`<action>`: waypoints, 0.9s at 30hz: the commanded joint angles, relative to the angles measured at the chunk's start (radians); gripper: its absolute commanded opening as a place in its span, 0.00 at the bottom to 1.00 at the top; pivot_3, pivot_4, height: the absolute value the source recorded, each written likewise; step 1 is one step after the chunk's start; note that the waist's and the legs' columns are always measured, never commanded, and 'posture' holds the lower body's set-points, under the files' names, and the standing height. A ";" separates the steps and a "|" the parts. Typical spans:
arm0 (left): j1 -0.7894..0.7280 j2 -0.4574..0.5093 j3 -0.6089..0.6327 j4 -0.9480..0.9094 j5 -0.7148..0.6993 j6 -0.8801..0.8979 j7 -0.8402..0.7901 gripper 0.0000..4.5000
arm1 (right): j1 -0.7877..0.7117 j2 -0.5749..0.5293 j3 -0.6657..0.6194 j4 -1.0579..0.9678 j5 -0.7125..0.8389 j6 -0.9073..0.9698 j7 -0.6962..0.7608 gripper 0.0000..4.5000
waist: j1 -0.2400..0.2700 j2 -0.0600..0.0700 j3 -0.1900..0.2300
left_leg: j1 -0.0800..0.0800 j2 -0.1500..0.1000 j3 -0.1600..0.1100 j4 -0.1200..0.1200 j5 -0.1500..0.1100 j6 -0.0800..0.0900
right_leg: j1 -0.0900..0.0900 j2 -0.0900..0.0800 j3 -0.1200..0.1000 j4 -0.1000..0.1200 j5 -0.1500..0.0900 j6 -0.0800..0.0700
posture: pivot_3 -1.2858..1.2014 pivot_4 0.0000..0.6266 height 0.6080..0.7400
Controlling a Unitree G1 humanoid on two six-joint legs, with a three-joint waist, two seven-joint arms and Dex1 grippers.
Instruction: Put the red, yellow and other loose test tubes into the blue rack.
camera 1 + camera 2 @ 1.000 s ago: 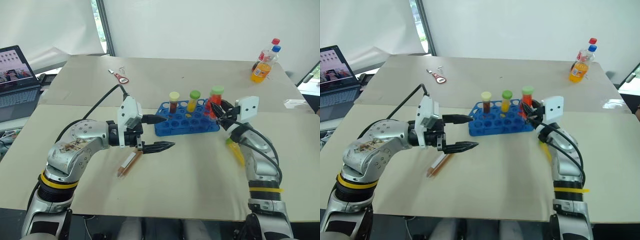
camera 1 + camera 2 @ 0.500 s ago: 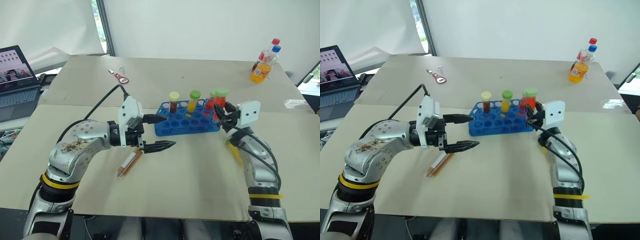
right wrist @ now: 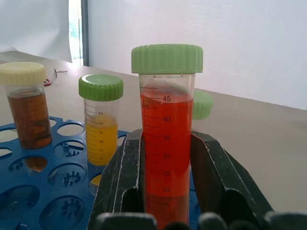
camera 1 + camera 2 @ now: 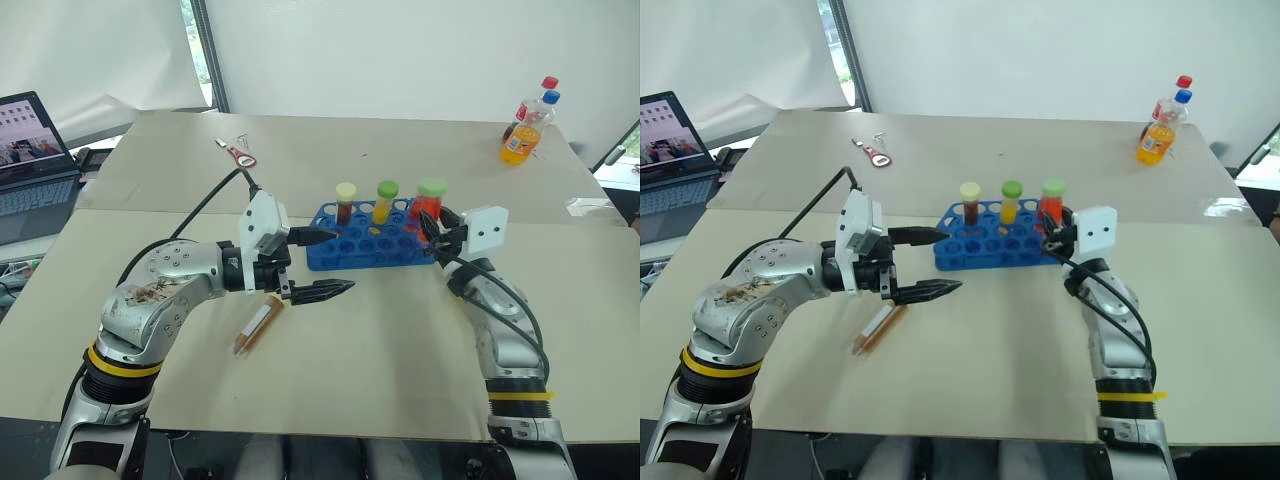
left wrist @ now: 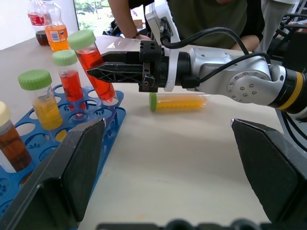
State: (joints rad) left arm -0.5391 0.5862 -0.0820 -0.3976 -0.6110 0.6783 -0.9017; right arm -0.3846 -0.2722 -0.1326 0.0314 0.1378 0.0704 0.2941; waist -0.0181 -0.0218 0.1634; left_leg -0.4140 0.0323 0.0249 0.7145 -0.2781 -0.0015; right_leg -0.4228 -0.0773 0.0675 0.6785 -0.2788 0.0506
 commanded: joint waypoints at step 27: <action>-0.016 -0.011 0.009 -0.022 0.002 -0.004 0.031 1.00 | 0.222 -0.263 -0.139 -0.468 0.200 0.475 0.054 0.99 | 0.007 0.000 0.000 | -0.001 0.000 -0.001 0.000 0.000 0.000 | 0.000 -0.001 0.000 -0.001 0.000 0.000 | 0.52 0.24 0.74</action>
State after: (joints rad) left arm -0.5458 0.5591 -0.0892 -0.3958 -0.6056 0.6968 -0.8473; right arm -0.1596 -0.4795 -0.2026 -0.3125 0.2883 0.4214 0.3260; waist -0.0114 -0.0217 0.1635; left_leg -0.4152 0.0319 0.0234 0.7148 -0.2784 -0.0009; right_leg -0.4226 -0.0778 0.0675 0.6768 -0.2788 0.0507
